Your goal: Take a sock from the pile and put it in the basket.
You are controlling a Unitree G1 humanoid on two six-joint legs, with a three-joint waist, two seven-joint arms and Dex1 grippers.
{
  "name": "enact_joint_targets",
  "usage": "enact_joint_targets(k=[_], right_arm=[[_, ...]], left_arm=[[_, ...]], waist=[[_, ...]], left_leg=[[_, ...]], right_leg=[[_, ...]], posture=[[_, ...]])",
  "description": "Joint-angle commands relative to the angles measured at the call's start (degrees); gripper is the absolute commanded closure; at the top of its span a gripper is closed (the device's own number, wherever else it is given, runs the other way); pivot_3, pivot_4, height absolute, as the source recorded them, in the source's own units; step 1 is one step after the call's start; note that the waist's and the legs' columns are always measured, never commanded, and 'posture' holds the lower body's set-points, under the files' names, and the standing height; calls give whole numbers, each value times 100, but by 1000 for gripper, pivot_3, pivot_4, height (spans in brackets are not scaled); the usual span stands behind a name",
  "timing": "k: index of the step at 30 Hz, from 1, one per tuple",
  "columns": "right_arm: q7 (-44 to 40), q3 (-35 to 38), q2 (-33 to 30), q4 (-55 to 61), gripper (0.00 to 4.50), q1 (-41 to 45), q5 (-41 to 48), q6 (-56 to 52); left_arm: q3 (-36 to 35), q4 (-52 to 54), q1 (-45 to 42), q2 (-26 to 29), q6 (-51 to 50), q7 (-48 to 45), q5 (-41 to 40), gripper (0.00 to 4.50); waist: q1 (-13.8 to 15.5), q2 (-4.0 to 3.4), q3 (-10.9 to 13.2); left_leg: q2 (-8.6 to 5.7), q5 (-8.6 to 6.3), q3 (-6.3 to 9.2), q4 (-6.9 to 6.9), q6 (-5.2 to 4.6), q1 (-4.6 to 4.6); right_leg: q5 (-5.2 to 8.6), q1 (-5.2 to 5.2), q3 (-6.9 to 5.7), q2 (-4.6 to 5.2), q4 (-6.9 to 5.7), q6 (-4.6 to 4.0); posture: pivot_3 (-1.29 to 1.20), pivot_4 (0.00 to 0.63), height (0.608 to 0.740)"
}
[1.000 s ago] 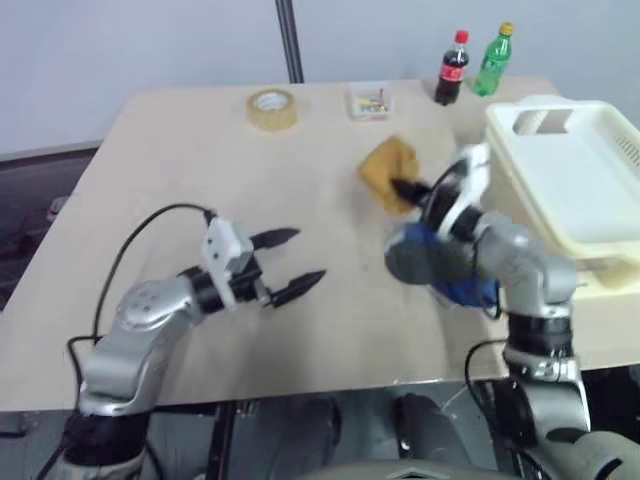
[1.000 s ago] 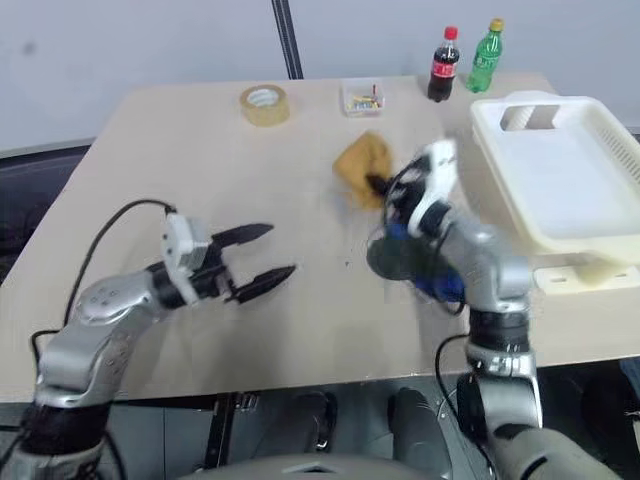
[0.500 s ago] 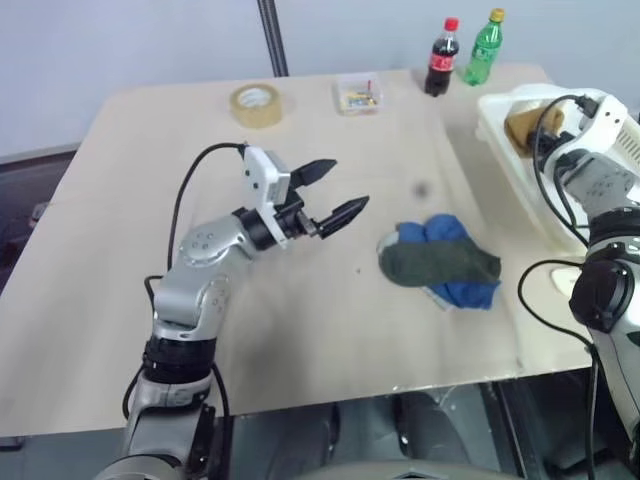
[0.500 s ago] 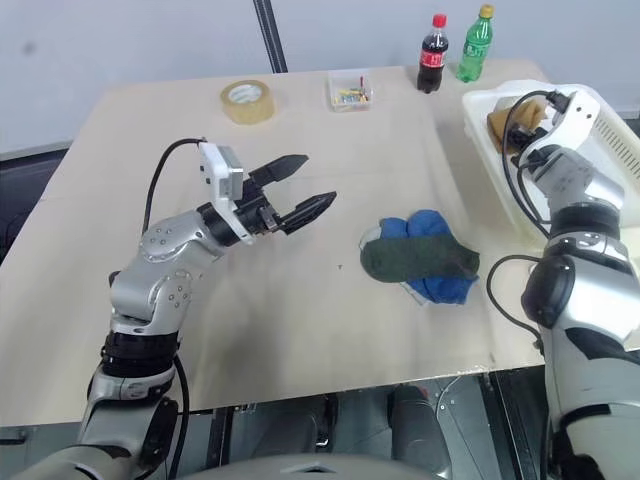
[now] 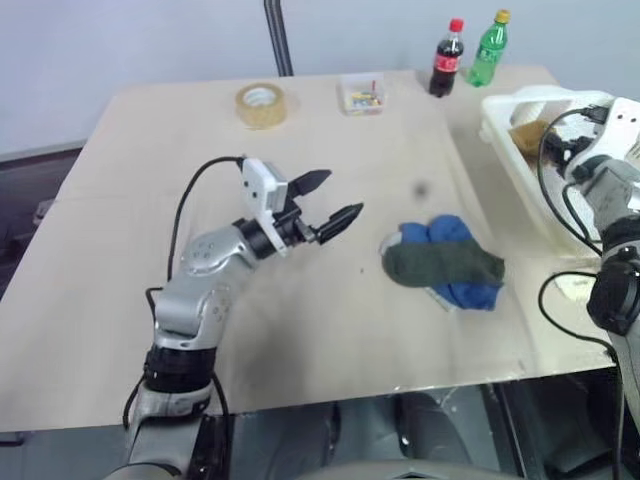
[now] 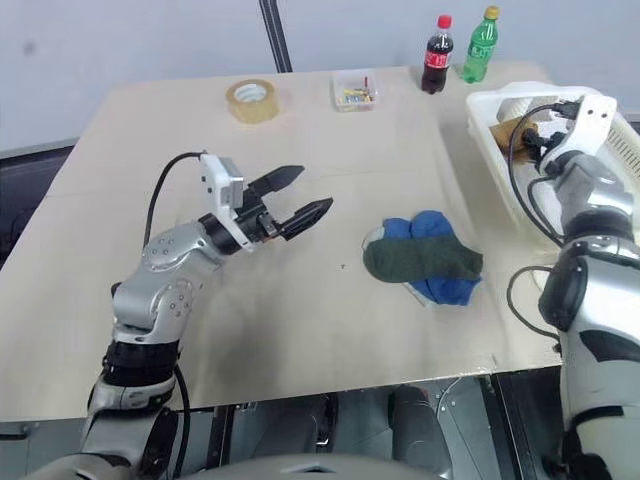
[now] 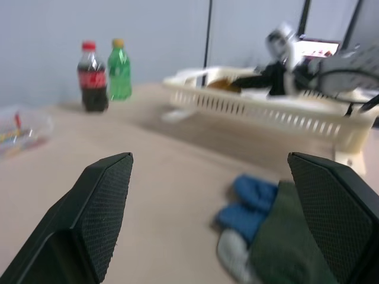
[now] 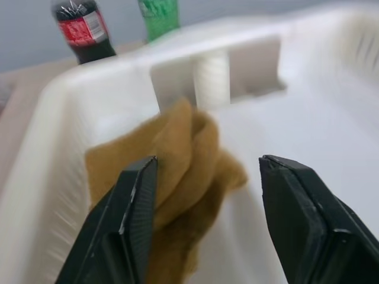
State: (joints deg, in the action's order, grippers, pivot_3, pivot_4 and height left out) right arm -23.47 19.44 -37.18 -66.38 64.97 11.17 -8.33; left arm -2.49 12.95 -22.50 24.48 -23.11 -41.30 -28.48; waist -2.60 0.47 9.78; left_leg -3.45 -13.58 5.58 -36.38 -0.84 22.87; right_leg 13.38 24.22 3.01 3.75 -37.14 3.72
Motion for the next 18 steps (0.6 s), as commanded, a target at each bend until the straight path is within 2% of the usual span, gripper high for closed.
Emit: enact_joint_targets(k=[1,3,4,5,6,7,11,13,18], right_arm=[[-634,-79,-170,1154,1630,-189,179,18],[-1872,-521,-322,4190,1630,-1866,873,-682],[-2228,-650,-396,5381,1630,-2577,1139,-934],[-2346,-696,-472,6411,2009,-3253,1401,-1249],[-2326,-639,-556,7052,2170,-3751,1590,-1539],[-2314,-575,-643,7490,2430,-4113,1697,-1764],[-2356,-336,-984,8865,4371,-5326,1886,-2243],[-2355,-223,-1094,9202,4449,-5671,1953,-2379],[-2500,-81,-1347,9501,4449,-6267,1895,-2370]], left_arm=[[-296,256,140,168,40,45,-57,0],[-773,569,846,514,-66,-31,-171,0],[-980,710,1160,662,-120,-89,-252,0],[-1201,861,1540,847,-159,-157,-279,0],[-1397,1004,1842,977,-221,-174,-352,0],[-1545,1120,2057,1072,-271,-172,-417,0],[-2364,1522,3003,1460,-472,-321,-699,0],[-2735,1680,3402,1593,-566,-424,-851,0],[-3314,1826,4030,1790,-687,-651,-1103,0]], waist=[[3,0,0],[15,0,-3],[29,-2,-9],[26,-4,-10],[20,-5,-10],[26,-7,-8],[83,-11,-2],[114,-8,-3],[204,-7,-5]], left_leg=[[0,0,0,0,0,-1],[6,0,11,-3,0,-1],[19,-4,24,-8,-1,-2],[31,-7,35,6,-3,6],[42,-16,34,5,-7,5],[44,-19,36,5,-9,7],[21,-39,25,-24,-36,9],[22,-45,29,-45,-45,-27],[36,-44,30,-92,-45,-33]], right_leg=[[0,0,0,-1,0,0],[0,0,-1,-5,-4,1],[0,-3,-4,-10,-1,0],[2,-4,-20,-14,16,-1],[3,-3,-15,-15,14,-1],[3,-3,-17,-15,7,-1],[-7,-5,-6,25,14,14],[-7,-56,-15,24,26,14],[-8,-77,-42,23,25,5]], posture=[[0,150,740],[0,150,740],[0,150,740],[0,150,740],[0,150,740],[0,150,740],[0,150,740],[0,150,740],[0,150,740]])
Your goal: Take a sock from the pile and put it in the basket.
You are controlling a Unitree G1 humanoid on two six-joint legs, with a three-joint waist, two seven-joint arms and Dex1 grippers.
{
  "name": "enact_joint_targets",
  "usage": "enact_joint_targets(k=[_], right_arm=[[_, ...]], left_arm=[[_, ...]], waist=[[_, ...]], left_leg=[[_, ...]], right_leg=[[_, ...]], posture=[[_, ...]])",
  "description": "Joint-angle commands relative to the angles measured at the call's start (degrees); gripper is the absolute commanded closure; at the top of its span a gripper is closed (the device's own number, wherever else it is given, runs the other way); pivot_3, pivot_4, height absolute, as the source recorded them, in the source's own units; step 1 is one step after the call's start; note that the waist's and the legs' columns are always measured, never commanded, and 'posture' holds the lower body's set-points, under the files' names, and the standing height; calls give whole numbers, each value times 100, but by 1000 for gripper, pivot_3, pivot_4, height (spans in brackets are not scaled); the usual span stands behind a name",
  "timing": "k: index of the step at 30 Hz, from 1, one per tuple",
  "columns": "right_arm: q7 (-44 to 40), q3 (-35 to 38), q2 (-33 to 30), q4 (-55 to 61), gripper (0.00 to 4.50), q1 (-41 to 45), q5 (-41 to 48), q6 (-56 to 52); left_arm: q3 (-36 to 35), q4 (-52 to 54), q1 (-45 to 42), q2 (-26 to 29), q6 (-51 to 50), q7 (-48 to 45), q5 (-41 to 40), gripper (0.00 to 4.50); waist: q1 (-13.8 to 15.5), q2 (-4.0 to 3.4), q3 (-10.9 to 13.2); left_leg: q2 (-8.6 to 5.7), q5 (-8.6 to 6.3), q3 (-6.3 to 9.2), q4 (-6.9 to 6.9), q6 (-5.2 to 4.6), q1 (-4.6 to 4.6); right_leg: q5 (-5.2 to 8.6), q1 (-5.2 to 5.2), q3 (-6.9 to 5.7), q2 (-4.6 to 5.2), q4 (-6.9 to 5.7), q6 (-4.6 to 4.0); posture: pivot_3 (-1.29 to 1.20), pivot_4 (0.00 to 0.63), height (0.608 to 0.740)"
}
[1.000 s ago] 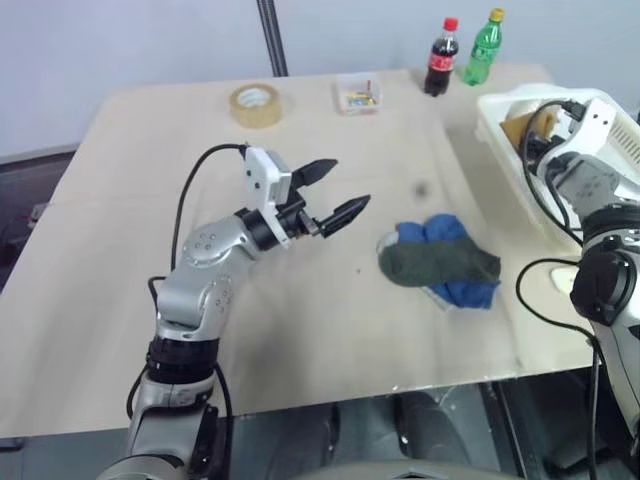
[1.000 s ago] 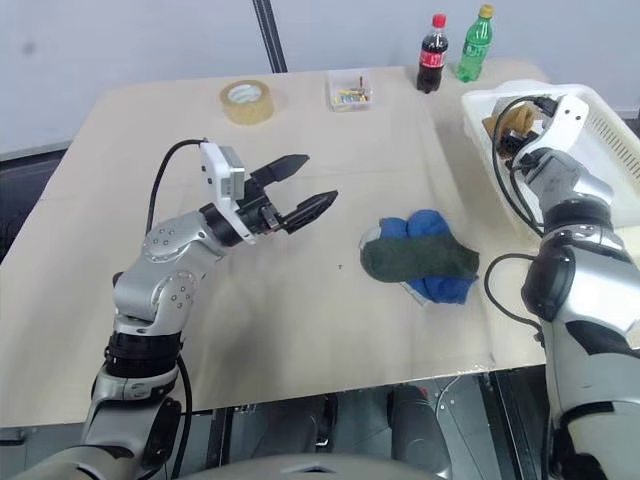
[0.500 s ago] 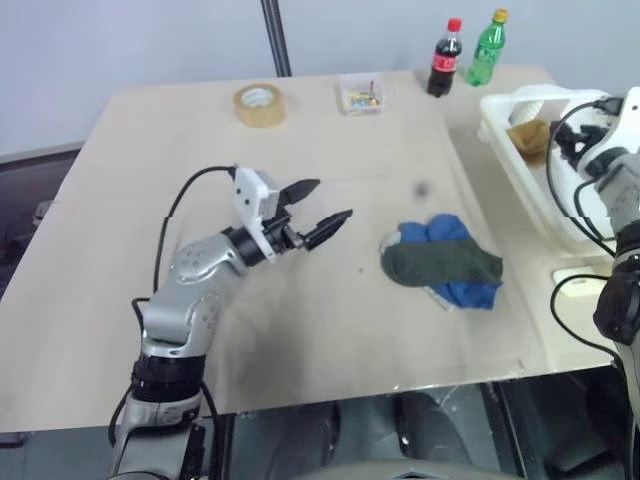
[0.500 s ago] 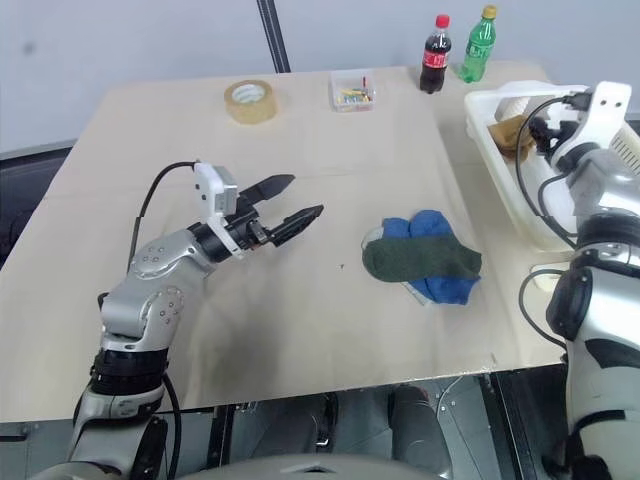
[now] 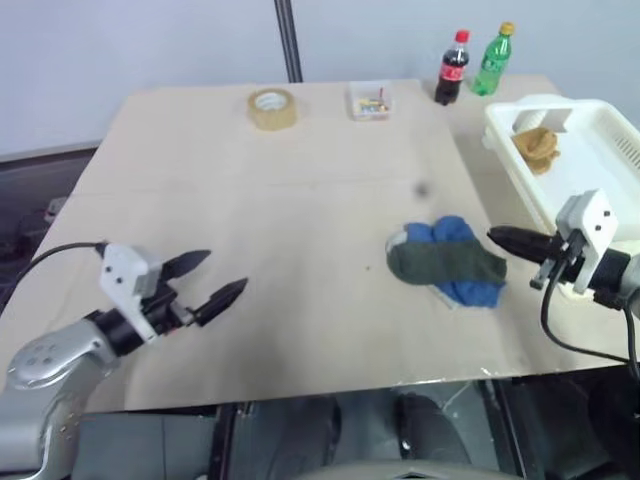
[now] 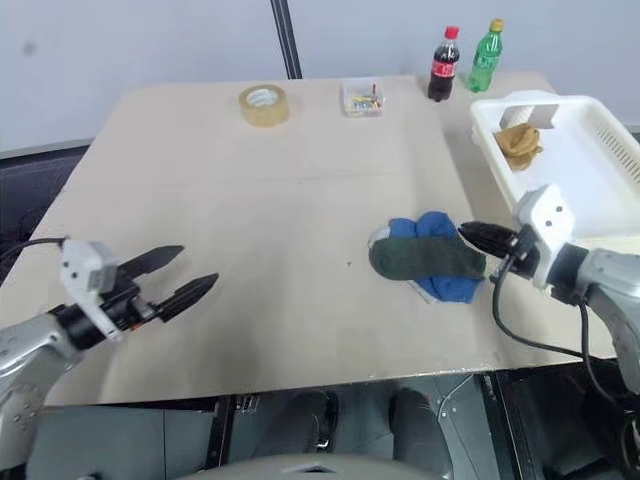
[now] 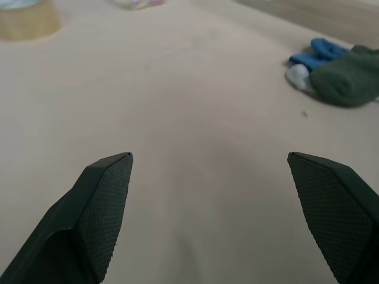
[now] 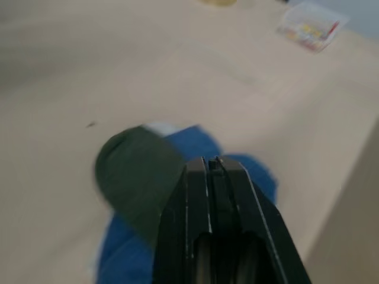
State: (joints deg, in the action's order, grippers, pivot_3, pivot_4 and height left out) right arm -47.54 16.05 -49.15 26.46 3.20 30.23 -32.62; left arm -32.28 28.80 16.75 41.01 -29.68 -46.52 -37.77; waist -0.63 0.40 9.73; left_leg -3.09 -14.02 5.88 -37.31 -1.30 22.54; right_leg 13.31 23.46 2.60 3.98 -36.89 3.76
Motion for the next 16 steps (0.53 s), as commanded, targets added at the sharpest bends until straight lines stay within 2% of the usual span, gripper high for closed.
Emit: enact_joint_targets(k=[1,4,5,10,14,16], right_arm=[[-115,257,-179,220,4449,-143,-47,112],[-157,303,-180,133,4449,-169,-2,154],[-167,309,-187,121,4221,-180,-14,173],[-292,387,-218,195,2582,-332,44,186],[-267,445,-202,316,638,-410,56,209],[-284,475,-213,339,638,-447,83,178]], left_arm=[[-383,241,154,159,-42,-152,-211,0],[-466,216,234,218,-55,-211,-274,0],[-479,207,241,239,-62,-223,-296,0],[-433,231,206,267,-135,-190,-381,0],[-387,249,155,265,-176,-135,-414,0],[-363,263,113,238,-187,-131,-453,0]], waist=[[12,1,0],[12,2,-1],[11,1,-1],[8,2,0],[11,2,0],[10,2,0]], left_leg=[[1,0,0,-2,0,0],[1,1,-1,-6,0,2],[2,1,-2,-5,0,3],[1,-1,-4,0,-1,13],[1,-2,-4,0,-3,17],[1,-2,-4,1,-3,16]], right_leg=[[-1,-1,-3,-1,-1,-1],[-3,-1,-5,-5,-1,-3],[-4,-1,-5,-5,-1,-4],[-17,6,-5,-5,4,15],[-16,7,-5,2,7,15],[-16,7,-5,2,7,15]], posture=[[0,150,740],[0,150,740],[0,150,740],[0,150,740],[0,150,740],[0,150,740]])
